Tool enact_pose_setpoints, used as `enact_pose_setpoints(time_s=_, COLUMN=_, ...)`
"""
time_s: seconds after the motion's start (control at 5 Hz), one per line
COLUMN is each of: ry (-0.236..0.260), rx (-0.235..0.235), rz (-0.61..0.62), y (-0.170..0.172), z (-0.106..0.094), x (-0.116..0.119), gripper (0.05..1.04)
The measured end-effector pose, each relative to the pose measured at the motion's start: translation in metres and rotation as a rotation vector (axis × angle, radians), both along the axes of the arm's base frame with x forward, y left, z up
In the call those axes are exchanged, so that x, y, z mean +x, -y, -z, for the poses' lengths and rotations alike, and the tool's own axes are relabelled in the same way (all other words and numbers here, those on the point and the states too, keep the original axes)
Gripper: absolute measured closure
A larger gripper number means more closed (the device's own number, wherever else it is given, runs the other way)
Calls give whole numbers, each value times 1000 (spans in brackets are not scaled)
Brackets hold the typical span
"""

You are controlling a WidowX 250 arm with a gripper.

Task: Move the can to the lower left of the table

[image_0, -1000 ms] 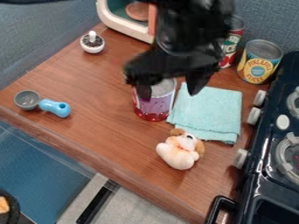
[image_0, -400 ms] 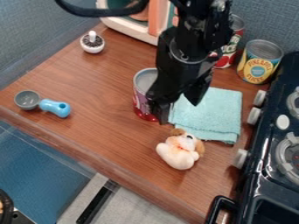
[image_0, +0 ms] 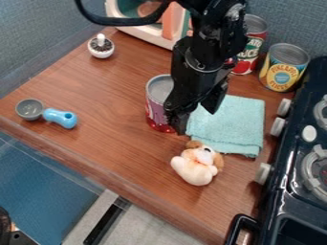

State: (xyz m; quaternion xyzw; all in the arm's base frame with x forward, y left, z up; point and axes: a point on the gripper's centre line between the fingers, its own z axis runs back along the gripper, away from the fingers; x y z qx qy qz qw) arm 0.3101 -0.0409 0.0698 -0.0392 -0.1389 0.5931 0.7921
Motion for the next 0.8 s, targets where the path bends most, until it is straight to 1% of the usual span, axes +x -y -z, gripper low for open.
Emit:
enact_pose_setpoints(time_s=0.2, ry=-9, rx=4, rz=-3, y=-7, z=6, x=14, gripper=84)
enact_pose_setpoints(time_s=0.4, ry=-4, rx=39, rz=-26, y=-14, z=3, x=16, gripper=84)
enact_pose_setpoints(time_s=0.6, ry=-13, rx=44, rz=-48, y=-27, z=3, x=16, gripper=84)
enact_pose_setpoints(time_s=0.8, ry=-41, rx=43, rz=-95, y=-49, z=-2, x=7, gripper=84)
